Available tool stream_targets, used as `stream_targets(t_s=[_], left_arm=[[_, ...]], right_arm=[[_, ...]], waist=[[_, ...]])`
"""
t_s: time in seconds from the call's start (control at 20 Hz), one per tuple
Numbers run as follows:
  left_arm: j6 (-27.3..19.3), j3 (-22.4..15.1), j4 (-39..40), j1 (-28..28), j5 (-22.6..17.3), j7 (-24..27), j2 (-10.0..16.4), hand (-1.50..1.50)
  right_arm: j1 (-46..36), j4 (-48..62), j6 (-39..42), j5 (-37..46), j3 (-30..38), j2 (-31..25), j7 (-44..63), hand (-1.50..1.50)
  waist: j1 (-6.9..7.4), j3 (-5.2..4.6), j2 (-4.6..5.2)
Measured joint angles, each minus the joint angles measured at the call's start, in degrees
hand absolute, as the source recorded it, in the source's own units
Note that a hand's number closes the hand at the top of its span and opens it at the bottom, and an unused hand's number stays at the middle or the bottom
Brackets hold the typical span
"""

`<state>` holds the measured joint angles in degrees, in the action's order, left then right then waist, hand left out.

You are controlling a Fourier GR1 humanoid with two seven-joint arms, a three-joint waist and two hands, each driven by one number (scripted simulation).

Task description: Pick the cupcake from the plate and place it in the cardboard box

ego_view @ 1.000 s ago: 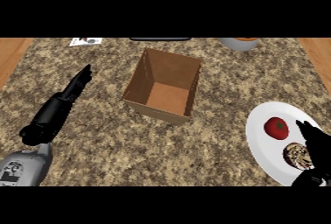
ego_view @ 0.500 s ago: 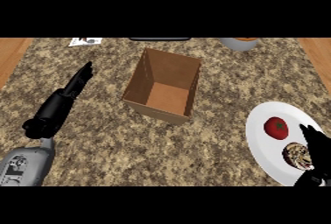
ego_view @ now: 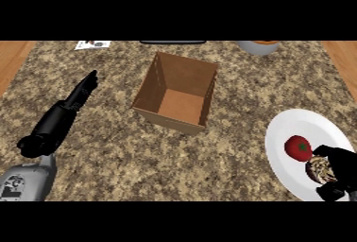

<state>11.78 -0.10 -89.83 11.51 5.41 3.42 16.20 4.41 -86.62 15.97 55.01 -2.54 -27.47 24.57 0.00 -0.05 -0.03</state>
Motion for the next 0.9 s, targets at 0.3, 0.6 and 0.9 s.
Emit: stream_targets(t_s=[0.3,0.6,0.9], left_arm=[[-0.5,-0.4,0.6,-0.1,1.8,0.6,-1.6,0.0],[0.1,-0.3,0.1,-0.8,2.5,0.9,-2.0,0.0],[2.1,-3.3,0.4,2.0,2.3,1.3,-3.2,0.0]], right_arm=[[0.1,0.4,-6.1,4.8,-1.2,0.2,-4.6,1.5],[-3.5,0.3,-9.1,9.8,-6.3,2.9,-7.9,1.5],[-11.8,-4.3,-6.5,12.2,-27.7,16.2,-16.0,1.5]], waist=[[-0.14,-0.14,-0.08],[0.52,-0.34,-0.08],[7.7,-0.15,0.82]])
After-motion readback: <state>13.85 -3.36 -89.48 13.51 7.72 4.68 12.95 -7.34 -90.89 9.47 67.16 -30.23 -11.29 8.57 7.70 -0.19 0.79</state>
